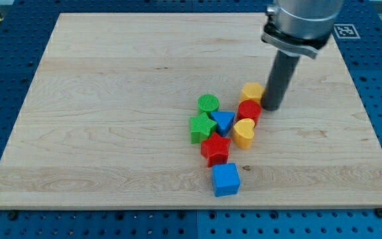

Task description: Move the yellow hexagon diagonally to the green circle

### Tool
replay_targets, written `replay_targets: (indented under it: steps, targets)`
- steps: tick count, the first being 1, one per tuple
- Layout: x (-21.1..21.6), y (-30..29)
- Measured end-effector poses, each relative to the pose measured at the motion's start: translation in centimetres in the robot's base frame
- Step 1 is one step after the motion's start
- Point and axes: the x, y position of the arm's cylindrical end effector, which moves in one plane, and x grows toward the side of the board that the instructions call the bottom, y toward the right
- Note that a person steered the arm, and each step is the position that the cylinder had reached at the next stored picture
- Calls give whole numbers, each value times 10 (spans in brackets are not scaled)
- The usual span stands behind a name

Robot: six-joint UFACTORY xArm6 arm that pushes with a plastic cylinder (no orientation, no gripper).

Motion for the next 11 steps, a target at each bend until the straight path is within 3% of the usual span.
replay_targets:
  steps: [2,3,8,10,11]
  targets:
    - [-50,-88]
    - [-52,-138]
    - [3,-190]
    - [-43,-265]
    - [-82,-266]
